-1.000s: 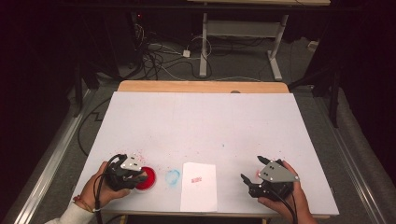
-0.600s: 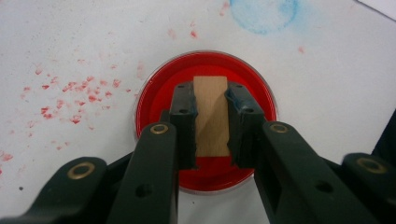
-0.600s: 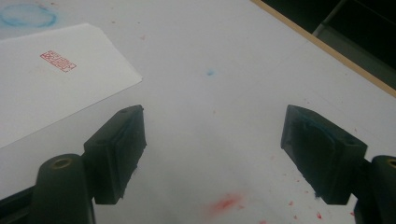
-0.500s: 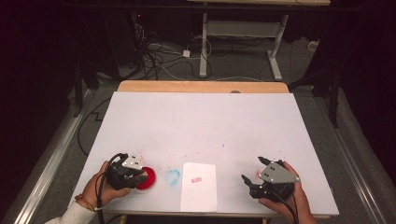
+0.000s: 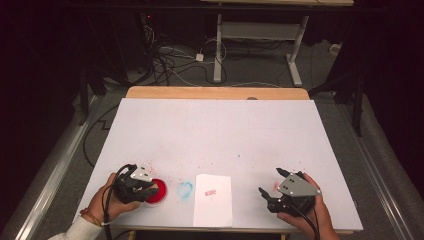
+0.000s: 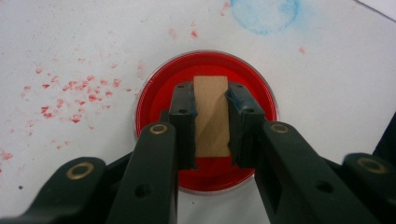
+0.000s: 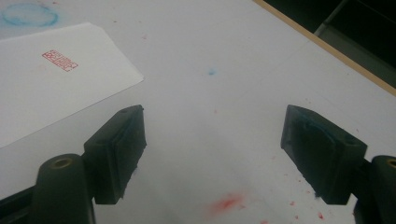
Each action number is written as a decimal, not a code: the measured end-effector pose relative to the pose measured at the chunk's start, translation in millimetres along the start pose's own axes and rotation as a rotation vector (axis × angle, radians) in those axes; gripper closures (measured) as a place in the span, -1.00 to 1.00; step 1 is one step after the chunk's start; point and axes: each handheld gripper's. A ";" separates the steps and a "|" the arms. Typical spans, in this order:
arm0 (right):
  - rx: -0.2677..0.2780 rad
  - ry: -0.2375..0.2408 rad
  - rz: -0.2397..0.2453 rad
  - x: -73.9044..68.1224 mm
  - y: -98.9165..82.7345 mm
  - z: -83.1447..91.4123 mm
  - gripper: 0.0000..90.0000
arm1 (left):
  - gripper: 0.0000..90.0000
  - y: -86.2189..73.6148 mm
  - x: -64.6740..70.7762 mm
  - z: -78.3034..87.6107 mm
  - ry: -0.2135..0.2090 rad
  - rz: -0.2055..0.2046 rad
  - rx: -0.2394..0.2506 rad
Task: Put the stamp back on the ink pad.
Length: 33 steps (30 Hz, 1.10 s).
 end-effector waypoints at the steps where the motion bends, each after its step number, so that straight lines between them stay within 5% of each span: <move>1: 0.001 0.003 -0.001 0.1 0.0 0.1 -0.50 | 0.61 0.4 0.6 -0.5 0.003 -0.003 -0.003; 12: 0.001 0.005 -0.001 -0.1 -0.3 0.8 -0.50 | 0.25 4.9 2.8 10.3 0.027 -0.009 0.049; 21: 0.004 0.005 -0.001 -0.8 0.0 1.1 -0.50 | 0.05 6.5 5.4 19.3 0.097 -0.010 0.170; 33: 0.004 0.007 0.009 -1.6 -0.2 1.0 -0.50 | -0.30 20.5 10.0 15.7 0.148 -0.044 0.268</move>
Point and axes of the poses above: each handheld gripper's, and its own axes: z roughly backward along the jaws, y roughly out of its top, x roughly to its right, and after that the axes turned 11 degrees about -z, right-handed
